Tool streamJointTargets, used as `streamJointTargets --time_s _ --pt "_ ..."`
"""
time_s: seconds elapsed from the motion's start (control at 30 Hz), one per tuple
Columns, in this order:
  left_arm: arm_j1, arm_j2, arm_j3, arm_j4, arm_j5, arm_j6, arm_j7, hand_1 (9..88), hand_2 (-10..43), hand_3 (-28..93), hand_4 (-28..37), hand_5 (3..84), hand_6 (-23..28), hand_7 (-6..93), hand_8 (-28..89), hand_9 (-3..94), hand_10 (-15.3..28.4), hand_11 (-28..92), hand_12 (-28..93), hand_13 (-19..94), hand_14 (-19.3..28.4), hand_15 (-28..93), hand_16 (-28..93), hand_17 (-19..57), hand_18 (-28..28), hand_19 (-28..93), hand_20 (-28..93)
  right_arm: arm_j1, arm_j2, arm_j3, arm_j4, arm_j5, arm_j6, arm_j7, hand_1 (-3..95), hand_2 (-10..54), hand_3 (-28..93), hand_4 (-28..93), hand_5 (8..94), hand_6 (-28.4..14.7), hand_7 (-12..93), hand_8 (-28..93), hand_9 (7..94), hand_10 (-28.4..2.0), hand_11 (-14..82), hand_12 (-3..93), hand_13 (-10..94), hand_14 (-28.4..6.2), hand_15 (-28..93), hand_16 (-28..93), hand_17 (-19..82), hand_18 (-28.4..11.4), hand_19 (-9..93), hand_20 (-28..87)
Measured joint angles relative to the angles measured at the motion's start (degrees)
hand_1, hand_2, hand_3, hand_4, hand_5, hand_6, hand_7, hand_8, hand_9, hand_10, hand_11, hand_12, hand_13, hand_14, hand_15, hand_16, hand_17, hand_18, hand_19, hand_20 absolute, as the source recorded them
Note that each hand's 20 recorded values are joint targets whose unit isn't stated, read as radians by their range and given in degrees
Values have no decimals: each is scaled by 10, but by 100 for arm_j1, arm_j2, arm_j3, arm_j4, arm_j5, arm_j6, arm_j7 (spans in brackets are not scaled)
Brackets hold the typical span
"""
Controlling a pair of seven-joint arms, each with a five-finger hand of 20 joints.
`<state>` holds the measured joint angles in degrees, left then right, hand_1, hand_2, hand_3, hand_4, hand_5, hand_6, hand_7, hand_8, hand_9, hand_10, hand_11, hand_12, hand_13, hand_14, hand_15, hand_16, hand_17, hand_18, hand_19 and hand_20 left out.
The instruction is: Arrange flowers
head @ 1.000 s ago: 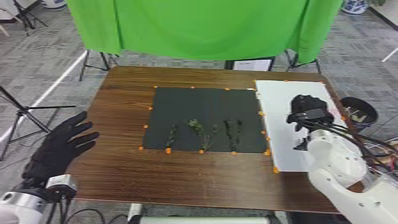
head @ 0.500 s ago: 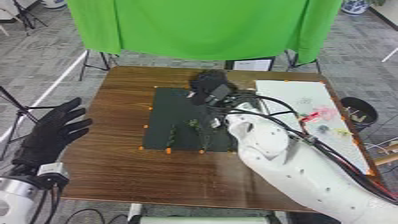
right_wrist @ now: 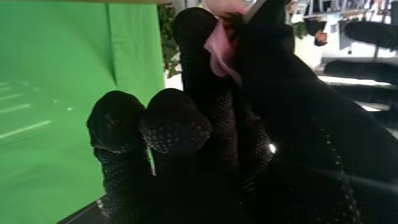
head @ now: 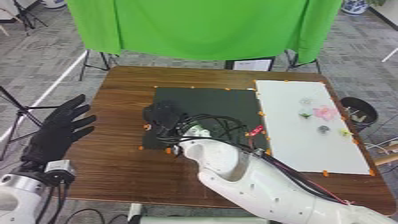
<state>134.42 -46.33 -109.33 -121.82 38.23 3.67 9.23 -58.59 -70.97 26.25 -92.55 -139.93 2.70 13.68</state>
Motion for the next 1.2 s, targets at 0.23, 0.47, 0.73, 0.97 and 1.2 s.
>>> streamJointTargets --time_s 0.23,0.47,0.73,0.97,1.2 --pt "-141 54 168 45 0 -1 -18 269 -25 612 -108 187 19 208 -72 138 100 250 131 111 139 402 -72 -104 215 431 73 -4 -171 -10 146 -125 -170 160 454 -95 862 -230 665 29 504 59 855 -50 126 511 738 -52 801 333 399 -199 932 587" --pt "-198 66 257 85 1 -3 -23 266 -29 629 -126 188 15 198 -64 133 103 243 139 96 143 406 -73 -111 213 433 71 -7 -255 -46 307 -290 -341 281 447 -95 855 -261 646 31 492 64 833 -51 122 501 729 -54 806 333 390 -198 932 590" --pt "-290 77 341 111 10 -13 -58 269 -28 652 -179 210 17 210 -82 154 111 229 162 111 153 397 -51 -111 216 435 80 -16 -285 -133 508 -421 -558 434 424 -95 828 -280 595 25 507 55 779 -58 137 489 710 -53 817 327 376 -196 932 589" --pt "-326 81 382 115 10 -25 -63 269 -28 661 -196 215 22 213 -88 159 118 226 171 116 158 397 -44 -109 218 434 84 -105 -286 -27 493 -425 -673 476 360 -95 838 -283 556 14 486 50 670 -86 319 324 692 -58 826 315 359 -199 932 584" --pt "-339 81 402 116 12 -35 -89 274 -28 660 -209 230 27 208 -89 172 126 228 176 128 164 404 -39 -105 222 437 86 -167 -286 111 456 -373 -821 492 248 -95 848 -282 514 -6 453 -174 604 -103 346 268 669 -67 831 309 340 -206 932 579"
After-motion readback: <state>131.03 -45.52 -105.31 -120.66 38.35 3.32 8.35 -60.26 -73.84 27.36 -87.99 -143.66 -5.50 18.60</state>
